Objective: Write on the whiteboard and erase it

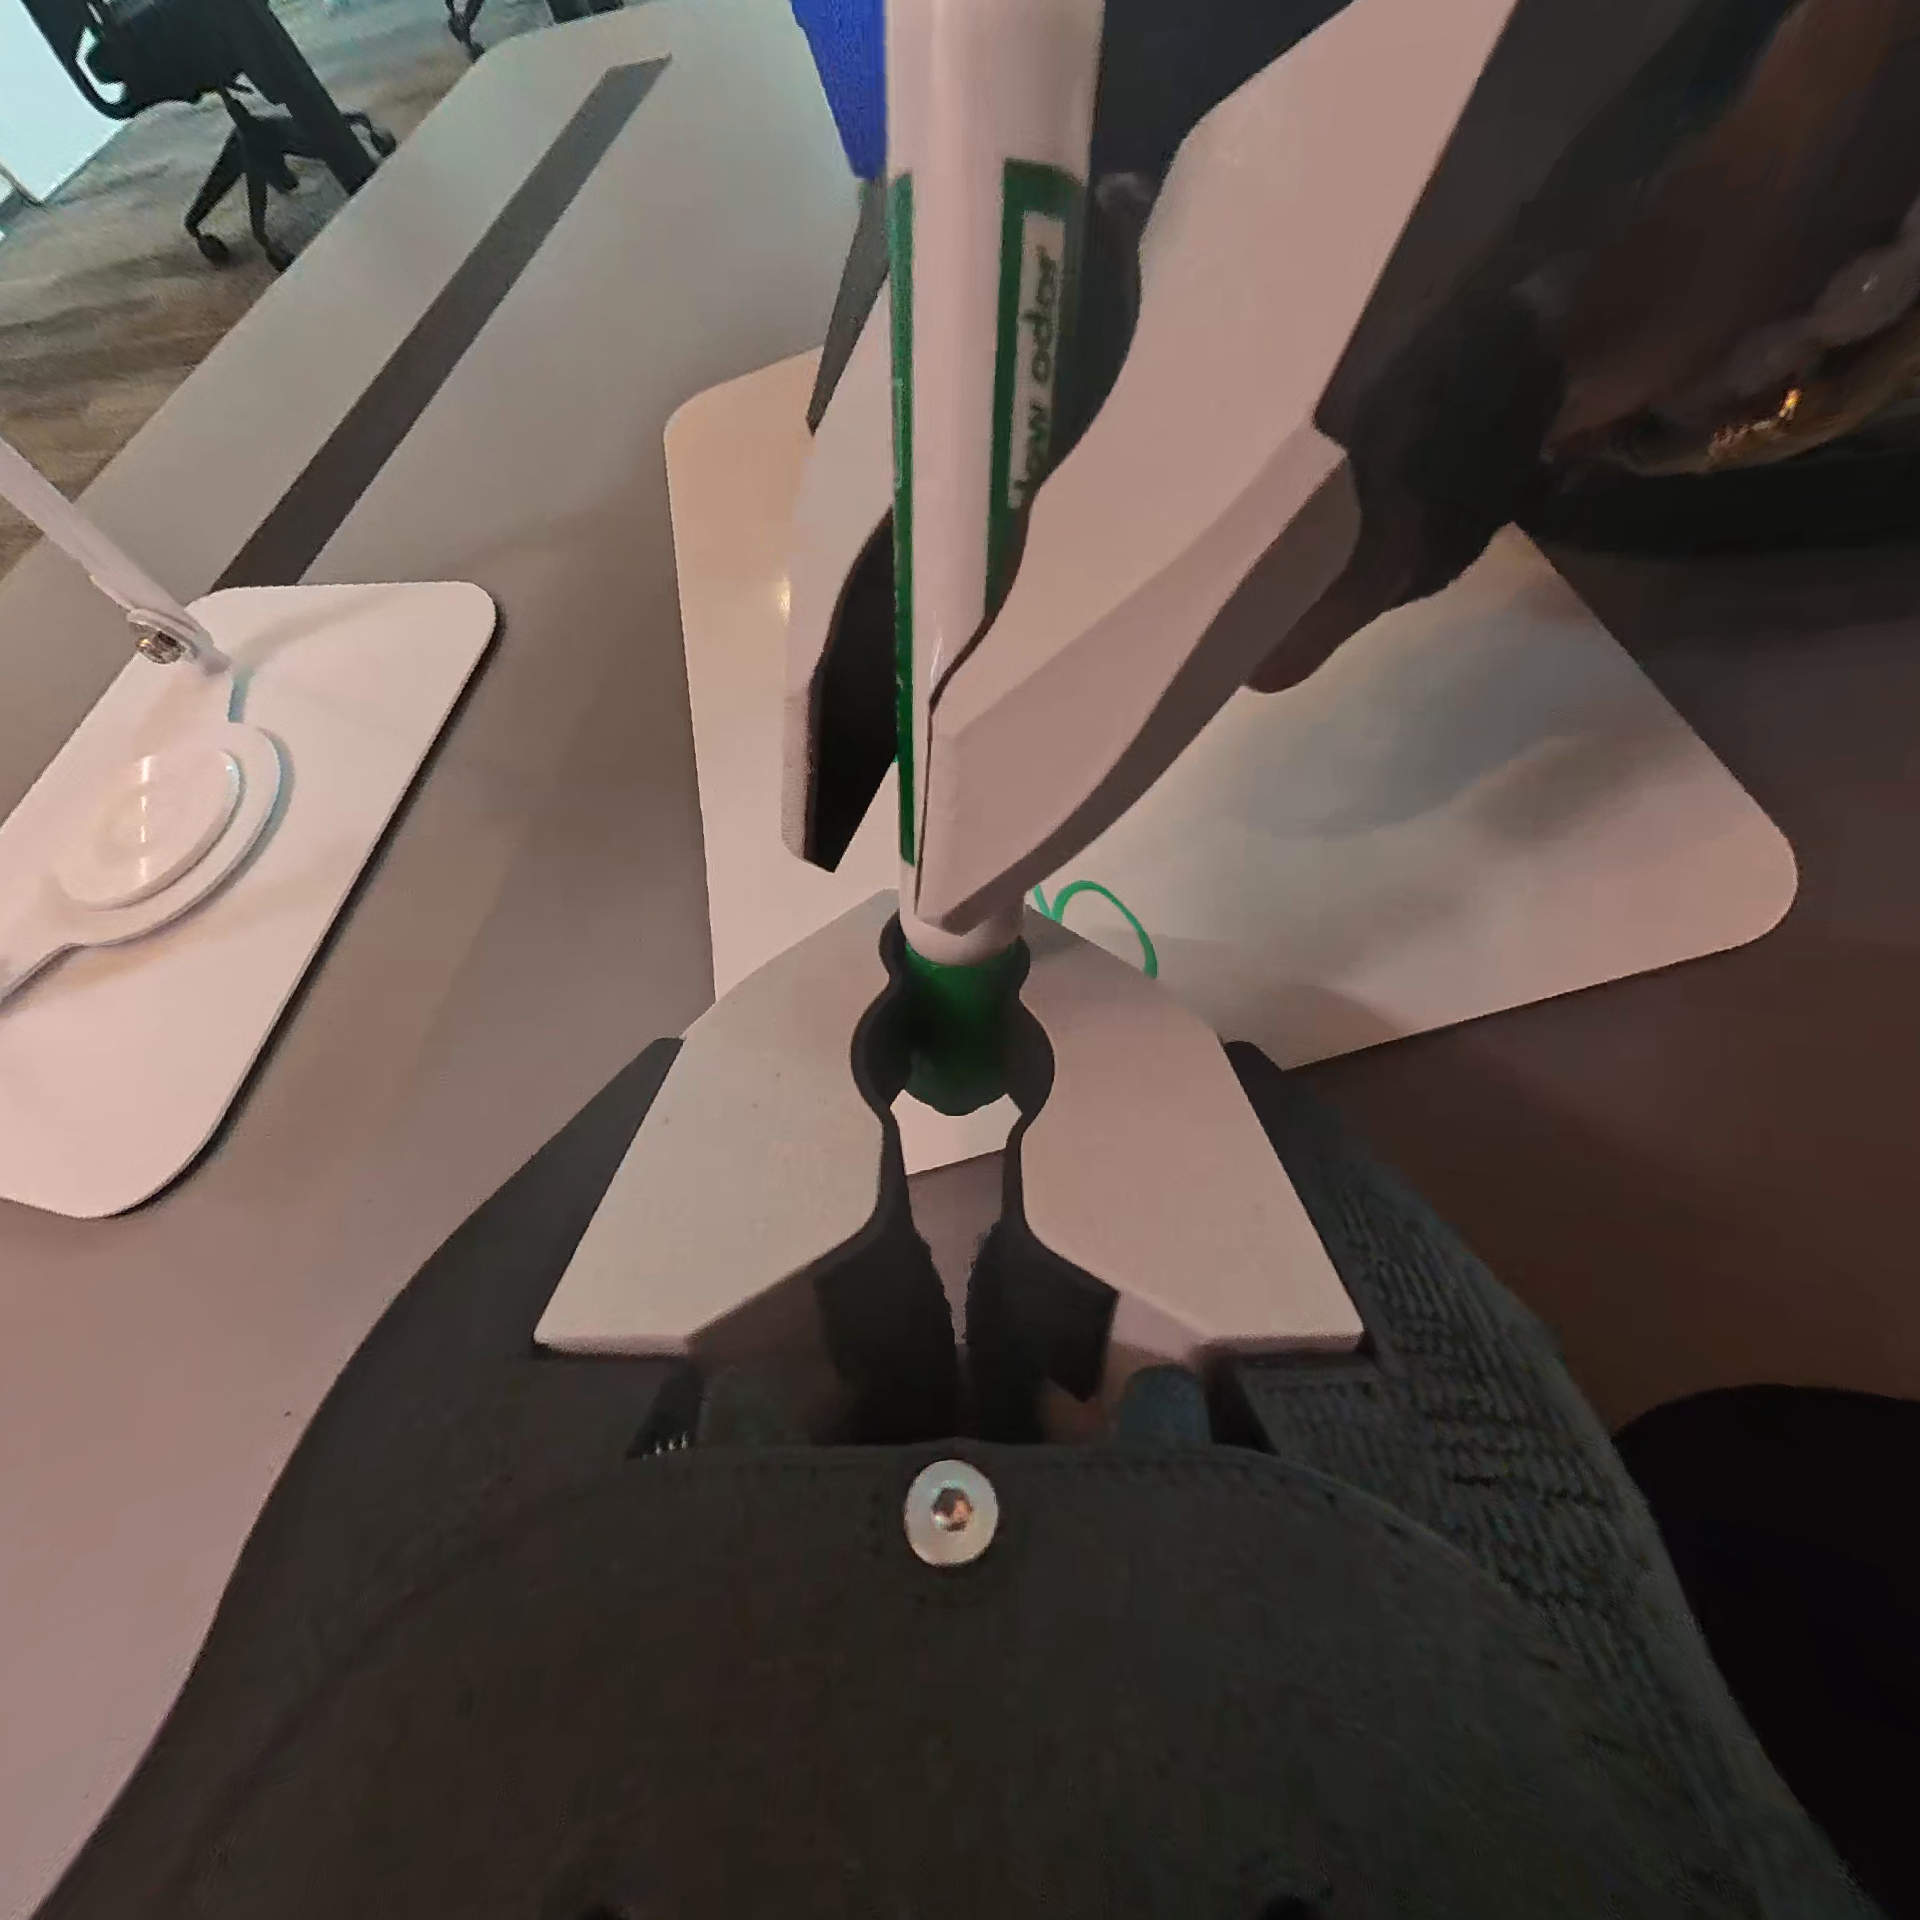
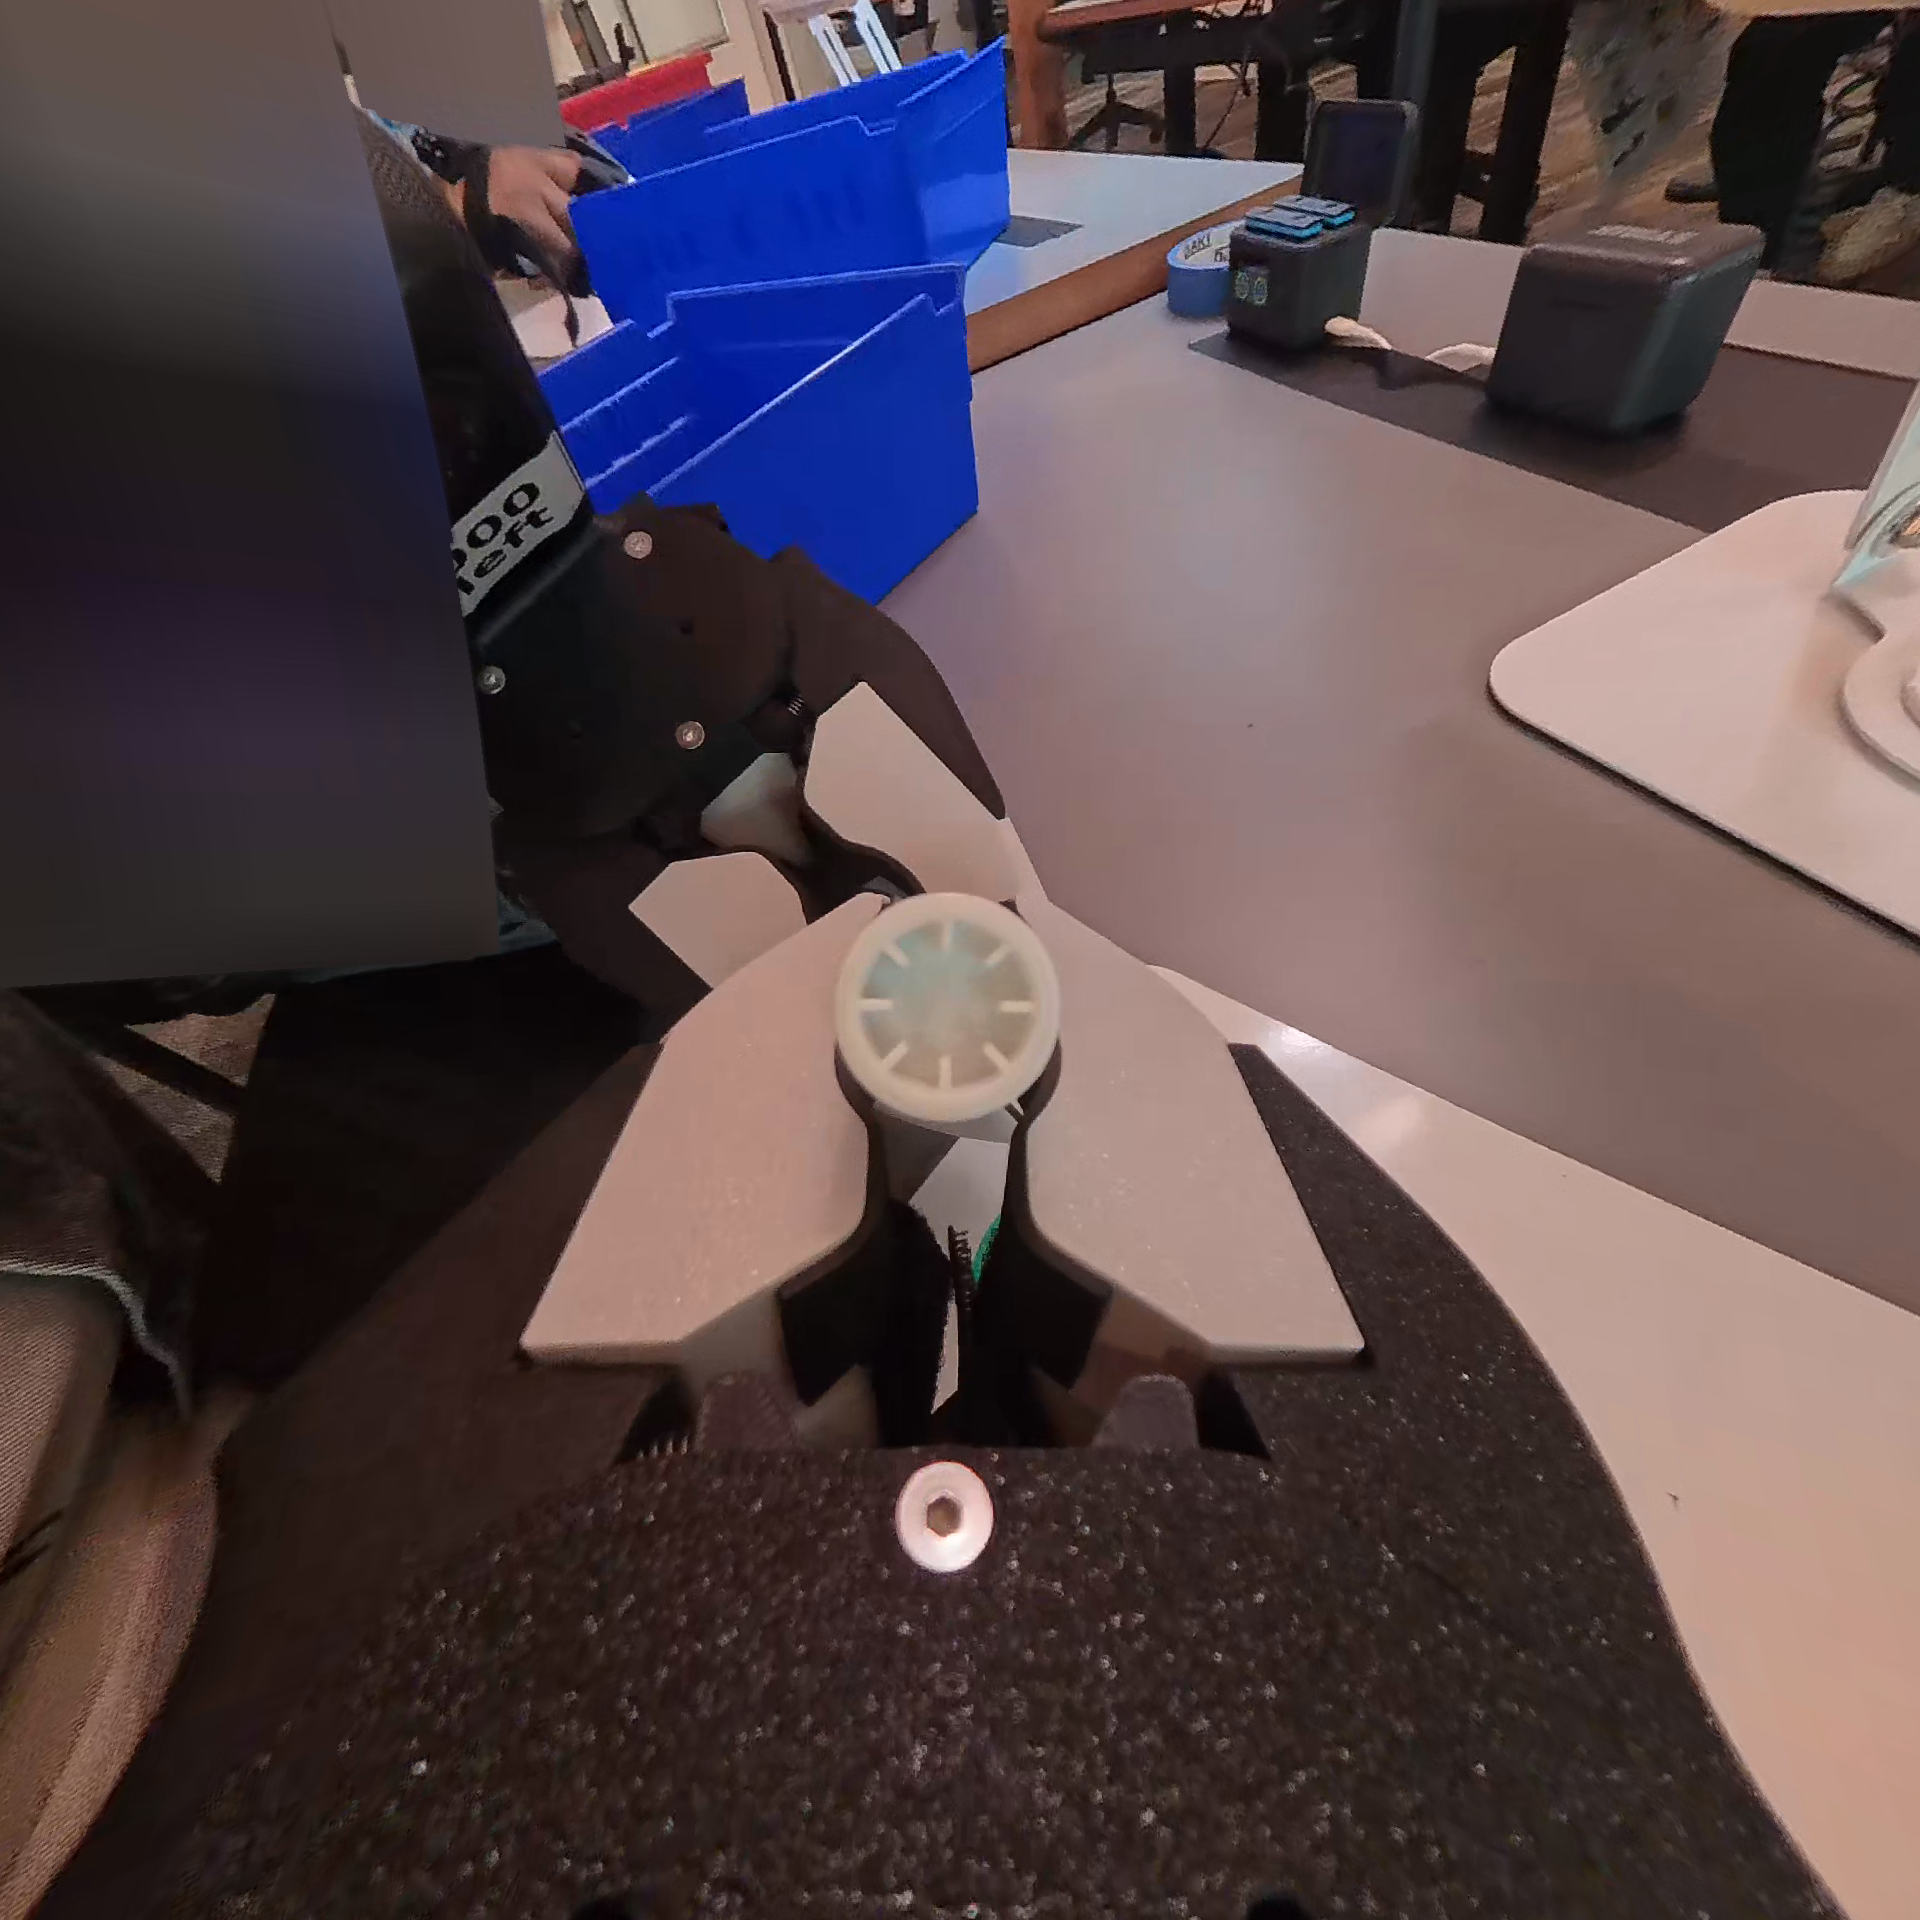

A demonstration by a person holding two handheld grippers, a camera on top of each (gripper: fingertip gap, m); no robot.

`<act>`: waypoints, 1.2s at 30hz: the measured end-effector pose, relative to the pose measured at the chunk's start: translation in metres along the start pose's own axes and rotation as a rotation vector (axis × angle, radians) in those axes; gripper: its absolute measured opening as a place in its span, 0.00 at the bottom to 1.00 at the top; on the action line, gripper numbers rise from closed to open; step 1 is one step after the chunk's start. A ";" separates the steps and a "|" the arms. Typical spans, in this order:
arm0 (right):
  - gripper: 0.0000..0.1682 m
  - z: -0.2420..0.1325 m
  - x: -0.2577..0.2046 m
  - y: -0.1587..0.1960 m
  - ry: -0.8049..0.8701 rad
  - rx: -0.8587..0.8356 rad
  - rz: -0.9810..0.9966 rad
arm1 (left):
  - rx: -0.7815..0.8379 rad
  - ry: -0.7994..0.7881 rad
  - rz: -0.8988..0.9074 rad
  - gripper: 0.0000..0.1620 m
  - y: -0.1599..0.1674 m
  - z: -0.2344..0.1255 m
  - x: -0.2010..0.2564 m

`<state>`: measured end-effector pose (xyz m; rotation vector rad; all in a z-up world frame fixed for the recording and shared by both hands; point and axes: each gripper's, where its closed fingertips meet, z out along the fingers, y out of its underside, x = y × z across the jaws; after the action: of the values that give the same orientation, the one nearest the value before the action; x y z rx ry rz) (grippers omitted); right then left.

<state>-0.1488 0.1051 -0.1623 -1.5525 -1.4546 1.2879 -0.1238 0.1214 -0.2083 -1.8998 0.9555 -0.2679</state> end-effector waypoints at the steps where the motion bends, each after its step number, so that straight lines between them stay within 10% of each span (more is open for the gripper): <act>1: 0.12 0.001 0.000 0.000 0.010 -0.003 -0.011 | 0.004 0.002 -0.003 0.07 0.001 0.000 0.000; 12: 0.26 -0.027 -0.014 0.004 -0.078 0.027 0.009 | -0.013 0.026 0.082 0.08 0.004 0.006 0.013; 18: 0.12 -0.055 -0.018 -0.005 -0.008 0.067 -0.169 | 0.019 -0.042 0.141 0.11 -0.017 0.004 0.018; 21: 0.12 -0.073 -0.028 -0.030 0.007 0.226 -0.210 | 0.046 -0.188 0.075 0.35 -0.039 -0.016 0.010; 24: 0.12 -0.134 -0.052 -0.092 0.155 0.760 -0.398 | 0.158 -0.432 -0.086 0.62 -0.060 -0.064 -0.003; 28: 0.12 -0.135 -0.070 -0.096 0.213 0.678 -0.465 | 0.303 -0.627 -0.136 0.52 -0.067 -0.140 0.007; 36: 0.12 -0.076 -0.101 -0.029 0.008 0.375 -0.327 | -0.200 -0.516 -0.216 0.35 0.039 -0.247 0.007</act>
<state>-0.0777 0.0249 -0.0895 -1.0276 -1.3043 1.2645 -0.2739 -0.0554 -0.1144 -2.1104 0.4433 0.1970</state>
